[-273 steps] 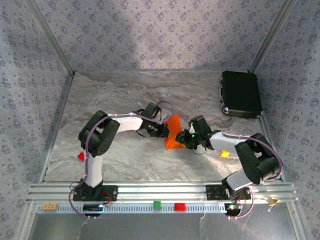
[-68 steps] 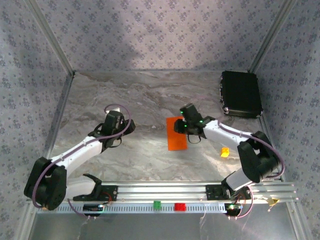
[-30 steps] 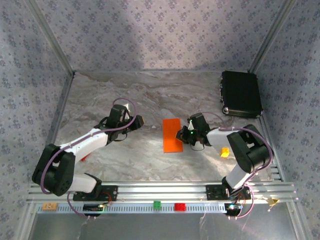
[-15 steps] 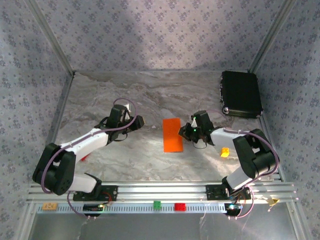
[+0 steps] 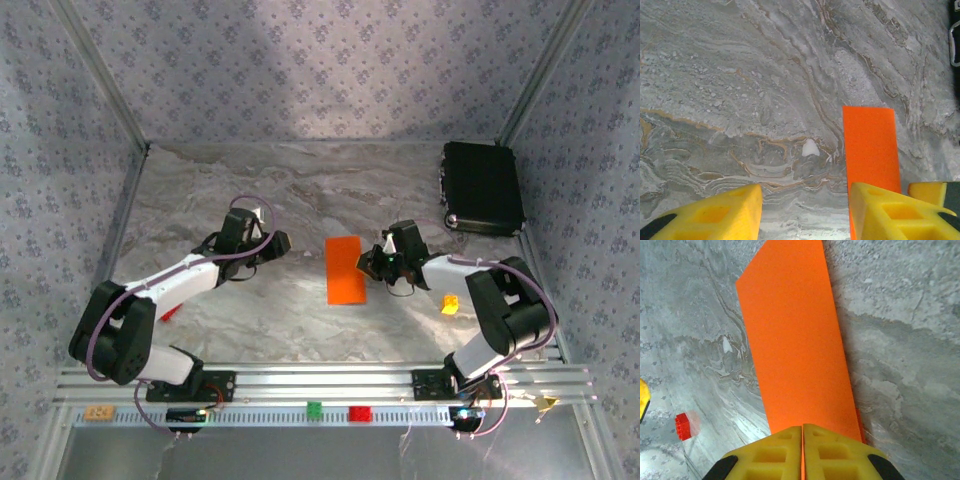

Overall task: Fold a paper plane with a square sheet of paper (pick it up from the middle)
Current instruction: Move the paper to the center of the table, then third fold the triangle at the center of the table.

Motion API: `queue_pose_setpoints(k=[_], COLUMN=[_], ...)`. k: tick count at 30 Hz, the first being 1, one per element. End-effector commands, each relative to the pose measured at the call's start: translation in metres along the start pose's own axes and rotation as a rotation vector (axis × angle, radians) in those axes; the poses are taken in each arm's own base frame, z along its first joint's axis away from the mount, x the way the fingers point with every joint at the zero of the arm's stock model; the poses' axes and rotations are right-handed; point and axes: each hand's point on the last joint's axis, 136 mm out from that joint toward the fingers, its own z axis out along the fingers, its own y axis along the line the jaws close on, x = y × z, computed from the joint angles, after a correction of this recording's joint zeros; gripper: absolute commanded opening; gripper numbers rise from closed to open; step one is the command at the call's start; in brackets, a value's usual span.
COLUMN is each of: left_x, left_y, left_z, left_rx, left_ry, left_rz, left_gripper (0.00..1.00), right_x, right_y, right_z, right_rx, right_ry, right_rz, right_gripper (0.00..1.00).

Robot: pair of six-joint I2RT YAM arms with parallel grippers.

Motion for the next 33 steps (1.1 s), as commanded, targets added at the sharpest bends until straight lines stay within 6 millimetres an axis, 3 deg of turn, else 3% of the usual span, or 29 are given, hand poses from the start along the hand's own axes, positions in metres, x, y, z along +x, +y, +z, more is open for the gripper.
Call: queue_pose_setpoints(k=[1, 13, 20, 28, 33], left_x=[-0.007, 0.0, 0.005, 0.02, 0.035], left_y=[-0.013, -0.019, -0.028, -0.05, -0.052], left_z=[0.002, 0.008, 0.015, 0.029, 0.036], left_rx=[0.04, 0.063, 0.086, 0.156, 0.161], left_ry=[-0.012, 0.012, 0.041, 0.14, 0.196], left_rz=[0.006, 0.003, 0.007, 0.014, 0.007], left_gripper=[0.49, 0.49, 0.49, 0.48, 0.49], right_x=[0.002, -0.002, -0.004, -0.005, -0.004], right_y=[-0.003, 0.005, -0.001, -0.002, 0.001], right_z=[0.003, -0.004, -0.011, -0.013, -0.011], right_rx=[-0.016, -0.035, -0.041, -0.078, -0.107], right_ry=[0.012, 0.001, -0.013, -0.029, -0.02], right_rz=[0.013, -0.009, 0.006, 0.013, 0.009], right_gripper=[0.09, 0.09, 0.07, 0.06, 0.02])
